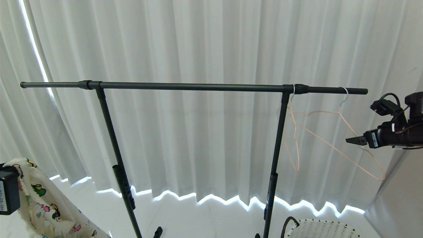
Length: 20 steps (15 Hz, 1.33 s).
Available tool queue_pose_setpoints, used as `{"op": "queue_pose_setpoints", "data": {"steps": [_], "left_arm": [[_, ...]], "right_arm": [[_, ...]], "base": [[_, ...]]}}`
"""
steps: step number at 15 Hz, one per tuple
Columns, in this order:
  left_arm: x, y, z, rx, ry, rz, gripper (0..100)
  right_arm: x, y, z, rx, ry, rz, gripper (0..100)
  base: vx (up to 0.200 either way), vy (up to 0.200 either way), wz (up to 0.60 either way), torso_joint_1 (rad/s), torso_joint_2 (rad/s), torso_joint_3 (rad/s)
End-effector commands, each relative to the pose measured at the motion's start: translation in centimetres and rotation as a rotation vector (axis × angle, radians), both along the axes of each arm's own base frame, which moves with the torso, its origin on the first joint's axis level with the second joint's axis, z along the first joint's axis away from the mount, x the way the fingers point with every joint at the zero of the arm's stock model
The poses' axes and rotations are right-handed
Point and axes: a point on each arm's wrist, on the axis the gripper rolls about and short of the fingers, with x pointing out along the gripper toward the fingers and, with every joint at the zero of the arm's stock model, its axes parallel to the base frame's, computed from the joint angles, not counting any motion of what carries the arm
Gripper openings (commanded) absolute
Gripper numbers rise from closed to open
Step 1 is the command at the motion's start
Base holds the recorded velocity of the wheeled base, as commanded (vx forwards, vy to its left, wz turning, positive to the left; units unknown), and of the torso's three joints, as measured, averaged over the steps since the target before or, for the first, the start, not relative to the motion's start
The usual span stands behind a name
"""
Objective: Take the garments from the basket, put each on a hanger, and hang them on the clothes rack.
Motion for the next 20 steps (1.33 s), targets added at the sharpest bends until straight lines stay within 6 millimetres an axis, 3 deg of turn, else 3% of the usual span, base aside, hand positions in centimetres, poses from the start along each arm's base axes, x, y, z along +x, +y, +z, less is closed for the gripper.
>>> {"op": "queue_pose_setpoints", "data": {"steps": [1,8,9,17,20], "left_arm": [[-0.2,0.0,0.0,0.0,-0.006,0.001,0],[-0.2,0.0,0.1,0.006,-0.007,0.001,0],[-0.2,0.1,0.1,0.008,-0.006,0.008,0],[-0.1,0.3,0.2,0.008,-0.011,0.029,0],[-0.1,0.3,0.3,0.007,-0.018,0.027,0]], "right_arm": [[1.7,-0.4,-1.5,0.016,0.021,0.013,100],[2.6,-1.6,-3.1,0.087,0.039,0.065,100],[2.6,-1.6,-3.2,0.088,0.042,0.064,0],[3.2,-1.3,-3.2,0.098,0.032,0.086,0],[2.6,-1.3,-1.8,0.101,0.0,0.088,0]], "base": [[0.0,0.0,0.0,0.0,0.0,0.0],[0.0,0.0,0.0,0.0,0.0,0.0],[0.0,0.0,0.0,0.0,0.0,0.0],[0.0,0.0,0.0,0.0,0.0,0.0],[0.0,0.0,0.0,0.0,0.0,0.0]]}}
